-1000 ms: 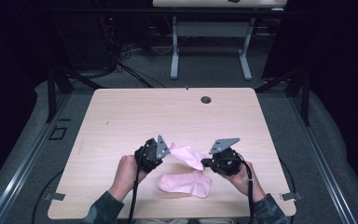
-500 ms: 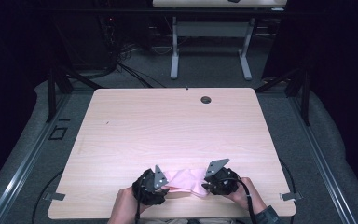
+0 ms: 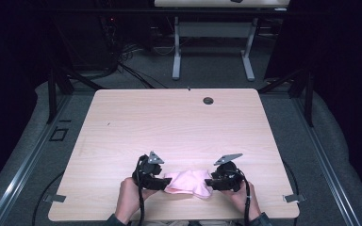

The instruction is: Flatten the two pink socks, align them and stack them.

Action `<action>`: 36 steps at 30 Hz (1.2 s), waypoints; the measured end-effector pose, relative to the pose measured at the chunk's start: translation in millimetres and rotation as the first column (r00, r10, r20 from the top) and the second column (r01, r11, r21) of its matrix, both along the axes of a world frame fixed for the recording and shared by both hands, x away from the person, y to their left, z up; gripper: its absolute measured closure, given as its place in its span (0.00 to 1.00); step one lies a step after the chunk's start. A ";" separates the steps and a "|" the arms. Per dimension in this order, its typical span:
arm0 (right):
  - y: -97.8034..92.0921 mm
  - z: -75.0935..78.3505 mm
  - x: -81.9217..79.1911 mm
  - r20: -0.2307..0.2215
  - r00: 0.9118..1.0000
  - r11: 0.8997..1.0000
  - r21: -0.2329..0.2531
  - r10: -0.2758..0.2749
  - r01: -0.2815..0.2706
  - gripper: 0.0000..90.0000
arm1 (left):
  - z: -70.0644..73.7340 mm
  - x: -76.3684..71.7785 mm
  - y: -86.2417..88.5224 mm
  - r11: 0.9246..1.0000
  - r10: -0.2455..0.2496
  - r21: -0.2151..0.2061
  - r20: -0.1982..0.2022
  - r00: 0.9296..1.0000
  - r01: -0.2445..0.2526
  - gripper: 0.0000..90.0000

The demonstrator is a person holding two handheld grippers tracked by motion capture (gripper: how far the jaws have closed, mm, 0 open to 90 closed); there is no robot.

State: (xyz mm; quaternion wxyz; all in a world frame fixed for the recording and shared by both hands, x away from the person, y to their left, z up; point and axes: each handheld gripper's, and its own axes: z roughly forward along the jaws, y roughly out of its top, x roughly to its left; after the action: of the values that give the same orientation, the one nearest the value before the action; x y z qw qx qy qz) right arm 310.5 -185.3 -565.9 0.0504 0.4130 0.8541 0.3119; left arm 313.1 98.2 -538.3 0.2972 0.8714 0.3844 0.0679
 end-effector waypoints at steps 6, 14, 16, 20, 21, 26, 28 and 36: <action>3.7 -0.7 -4.5 0.024 0.999 1.000 -0.004 0.026 -0.026 0.80 | -15.2 6.7 -6.3 0.998 -0.019 0.059 -0.022 1.000 0.021 0.79; 3.2 3.6 -9.1 0.068 0.997 0.999 0.003 0.038 -0.038 0.90 | -12.7 1.3 -8.6 0.996 -0.018 0.083 0.066 0.998 0.012 0.96; 2.7 6.2 -10.5 0.073 0.997 0.999 -0.002 0.035 -0.035 0.91 | -7.7 -1.7 -6.8 0.998 -0.015 0.065 0.090 0.996 0.009 0.96; 1.9 12.9 -12.2 0.083 0.996 0.999 0.009 0.034 -0.035 0.91 | 4.0 -10.0 -4.1 0.999 -0.021 0.045 0.120 0.993 0.015 0.95; 1.7 14.6 -12.7 0.087 0.995 0.999 0.015 0.037 -0.038 0.91 | 6.3 -12.1 -3.3 0.999 -0.021 0.030 0.121 0.992 0.018 0.95; 2.6 19.8 -14.3 0.076 0.996 0.998 0.009 0.056 -0.057 0.91 | 8.3 -21.3 2.9 0.999 -0.019 0.029 0.136 0.991 0.015 0.94; 4.8 17.2 -13.7 0.060 0.995 0.997 -0.006 0.077 -0.077 0.91 | 1.8 -24.2 5.0 1.000 -0.016 0.024 0.129 0.992 0.013 0.93; 15.1 2.7 -14.5 0.064 0.989 0.990 -0.070 0.130 -0.126 0.74 | -17.3 -32.3 12.1 0.998 0.000 0.058 0.103 0.995 -0.006 0.78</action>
State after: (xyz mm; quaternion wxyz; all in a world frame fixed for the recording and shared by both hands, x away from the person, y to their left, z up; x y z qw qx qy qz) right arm 296.0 -170.2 -563.2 0.0730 0.3445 0.8865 0.3002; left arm 280.8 110.3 -555.6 0.2909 0.8745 0.3677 0.1245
